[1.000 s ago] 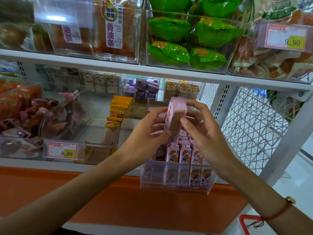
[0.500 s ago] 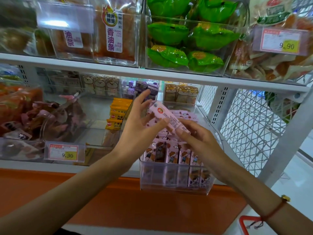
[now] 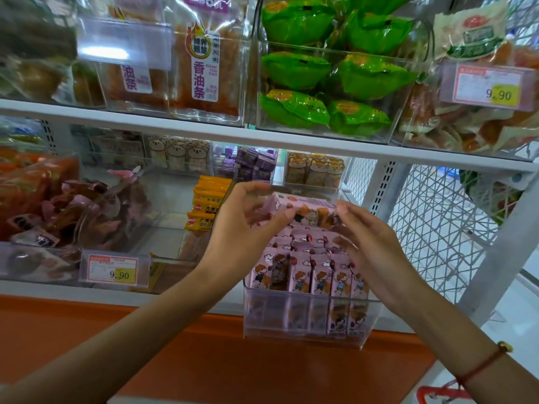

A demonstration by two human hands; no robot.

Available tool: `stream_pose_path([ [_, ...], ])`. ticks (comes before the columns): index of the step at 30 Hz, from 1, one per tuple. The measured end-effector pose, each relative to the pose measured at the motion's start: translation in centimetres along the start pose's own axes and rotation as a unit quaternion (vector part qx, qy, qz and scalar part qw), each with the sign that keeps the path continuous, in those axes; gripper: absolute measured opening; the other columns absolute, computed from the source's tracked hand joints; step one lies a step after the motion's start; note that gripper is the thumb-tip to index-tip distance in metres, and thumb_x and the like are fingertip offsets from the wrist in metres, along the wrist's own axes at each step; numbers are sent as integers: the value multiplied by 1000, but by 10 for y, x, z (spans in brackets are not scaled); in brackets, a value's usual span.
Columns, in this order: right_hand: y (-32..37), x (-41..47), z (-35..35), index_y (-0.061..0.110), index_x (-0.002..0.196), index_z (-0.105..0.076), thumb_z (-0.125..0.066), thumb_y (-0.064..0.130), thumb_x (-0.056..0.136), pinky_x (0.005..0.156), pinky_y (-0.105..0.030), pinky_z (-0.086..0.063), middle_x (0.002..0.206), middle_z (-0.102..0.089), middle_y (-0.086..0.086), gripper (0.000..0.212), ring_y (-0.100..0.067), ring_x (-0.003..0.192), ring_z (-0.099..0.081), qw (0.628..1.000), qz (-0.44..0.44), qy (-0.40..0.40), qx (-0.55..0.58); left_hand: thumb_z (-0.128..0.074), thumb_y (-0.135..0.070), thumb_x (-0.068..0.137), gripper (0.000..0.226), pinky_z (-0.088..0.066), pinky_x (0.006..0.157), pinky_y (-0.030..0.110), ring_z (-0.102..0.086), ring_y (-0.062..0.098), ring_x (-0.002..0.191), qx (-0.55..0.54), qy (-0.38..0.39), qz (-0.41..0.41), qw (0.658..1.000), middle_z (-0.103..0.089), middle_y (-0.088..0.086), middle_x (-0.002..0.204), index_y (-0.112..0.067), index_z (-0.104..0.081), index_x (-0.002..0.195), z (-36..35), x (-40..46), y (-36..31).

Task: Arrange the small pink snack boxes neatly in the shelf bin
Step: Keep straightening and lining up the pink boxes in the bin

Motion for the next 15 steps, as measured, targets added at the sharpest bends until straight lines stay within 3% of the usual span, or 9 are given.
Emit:
stream_pose_path([
  [2, 0, 8, -3, 28, 119, -60, -58, 42, 84, 80, -26, -51, 102, -70, 7, 38, -8, 94, -66, 998, 13, -9, -68, -68, -36, 79, 50, -56, 86, 26, -65, 7, 102, 7, -45, -28, 999, -65, -6, 115, -26, -52, 125, 10, 5, -5],
  [4, -1, 21, -5, 28, 124, -54, -56, 32, 92, 85, -26, -48, 111, -64, 9, 32, -10, 101, -61, 979, 32, -26, -198, -67, -27, 84, 36, -56, 81, 18, -65, 3, 99, 1, -82, -49, 995, -66, -12, 110, -29, -56, 118, 19, 12, -4],
  [6, -3, 36, -10, 20, 126, -53, -51, 18, 96, 86, -21, -44, 122, -59, 3, 30, -9, 106, -54, 934, 81, -5, -347, -68, -24, 84, 33, -52, 75, 9, -62, 1, 100, 9, -100, -45, 994, -64, -15, 109, -30, -56, 114, 25, 22, 3],
  [9, -12, 53, -21, 13, 127, -55, -47, 10, 97, 84, -16, -38, 128, -58, -7, 32, -1, 95, -48, 854, 146, 50, -497, -72, -22, 83, 35, -47, 67, 2, -57, -15, 92, 41, -97, -35, 994, -58, -26, 100, -28, -57, 114, 25, 39, 15],
  [11, -22, 64, -26, 17, 133, -51, -41, 17, 99, 93, -25, -38, 136, -52, -8, 36, -9, 110, -50, 801, 143, 85, -575, -72, -22, 83, 39, -51, 73, 9, -58, -9, 97, 78, -70, -27, 994, -60, -19, 105, -21, -58, 119, 21, 53, 22],
  [13, -32, 71, -26, 22, 140, -42, -32, 27, 102, 106, -34, -30, 147, -41, -4, 40, -20, 132, -36, 755, 106, 121, -635, -72, -23, 83, 42, -53, 88, 23, -58, 6, 107, 122, -36, -17, 992, -62, -6, 118, -17, -58, 122, 15, 65, 29],
  [15, -35, 70, -25, 25, 142, -40, -27, 32, 103, 109, -37, -28, 149, -39, -2, 42, -22, 135, -32, 747, 79, 144, -644, -72, -24, 84, 42, -51, 92, 29, -56, 11, 110, 167, -7, -14, 986, -62, -1, 122, -18, -58, 123, 10, 76, 33],
])
Point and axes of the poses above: each hand's wrist, its own x-axis towards the middle knuckle, its own z-axis out of the back of the hand, y = z × x, the point moved 4 cm from there along x, towards the middle knuckle
